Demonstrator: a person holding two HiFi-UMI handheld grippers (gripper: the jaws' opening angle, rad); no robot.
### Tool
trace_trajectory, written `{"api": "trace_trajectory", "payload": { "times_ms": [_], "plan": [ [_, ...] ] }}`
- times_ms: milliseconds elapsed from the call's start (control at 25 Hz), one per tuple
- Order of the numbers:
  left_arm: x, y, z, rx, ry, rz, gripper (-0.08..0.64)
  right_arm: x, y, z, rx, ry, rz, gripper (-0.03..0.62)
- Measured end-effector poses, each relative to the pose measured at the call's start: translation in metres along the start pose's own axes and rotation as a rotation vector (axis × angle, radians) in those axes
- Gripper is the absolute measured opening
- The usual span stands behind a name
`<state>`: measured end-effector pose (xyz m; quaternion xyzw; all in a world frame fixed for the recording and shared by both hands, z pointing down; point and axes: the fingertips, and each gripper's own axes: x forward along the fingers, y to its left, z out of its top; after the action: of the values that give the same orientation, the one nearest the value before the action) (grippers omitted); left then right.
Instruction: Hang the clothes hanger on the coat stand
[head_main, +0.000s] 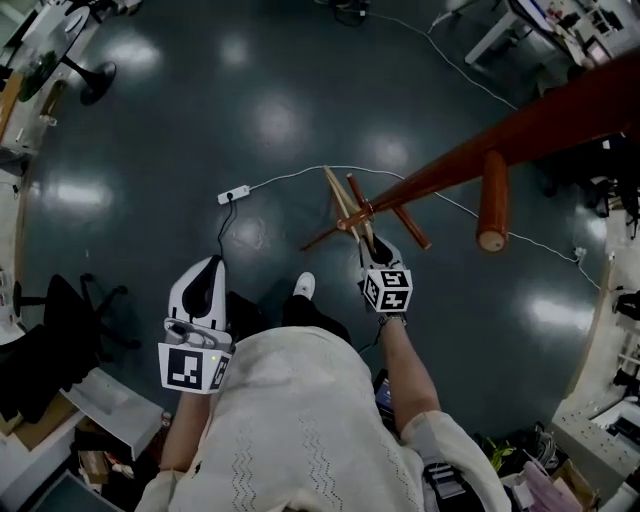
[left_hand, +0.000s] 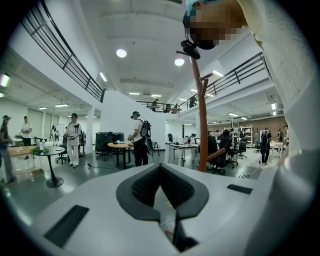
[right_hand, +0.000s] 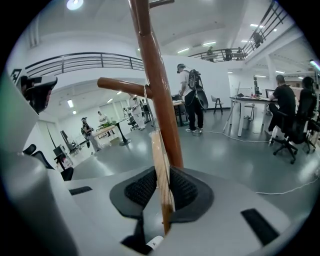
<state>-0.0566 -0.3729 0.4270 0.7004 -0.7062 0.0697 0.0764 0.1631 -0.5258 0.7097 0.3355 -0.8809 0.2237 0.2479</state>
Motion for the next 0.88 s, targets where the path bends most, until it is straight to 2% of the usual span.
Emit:
{"api": "trace_trajectory", "payload": {
  "times_ms": [120,240,400,560,720,880],
  "plan": [
    [0.004,-0.005,-0.001,-0.003,-0.001,-0.011,0.012,-0.006,-0.005,-0.003,-0.002,0.006,-0.005,0.071],
    [0.004,-0.005,-0.001,0.002,-0.004,-0.023,0.012,-0.009,-0.003,0.002,0.012,-0.028,0.004,0.072],
    [0.002,0.003,0.008,-0.019,-0.044,-0.012,0.012,-0.016,0.001,0.019,0.042,-0.088,0.008,0.121],
    [-0.003,0.010,0.007,-0.017,-0.060,-0.030,0.012,-0.031,0.000,0.035,0.023,-0.134,-0.051,0.124],
    [-0.008,0.017,0.017,-0.026,-0.137,-0.053,0.012,-0.046,0.001,0.037,0.078,-0.155,-0.086,0.124],
    [-0.026,0.026,0.006,-0.062,-0.133,-0.075,0.012,-0.070,0.012,0.028,0.100,-0.150,-0.142,0.123]
  ]
}}
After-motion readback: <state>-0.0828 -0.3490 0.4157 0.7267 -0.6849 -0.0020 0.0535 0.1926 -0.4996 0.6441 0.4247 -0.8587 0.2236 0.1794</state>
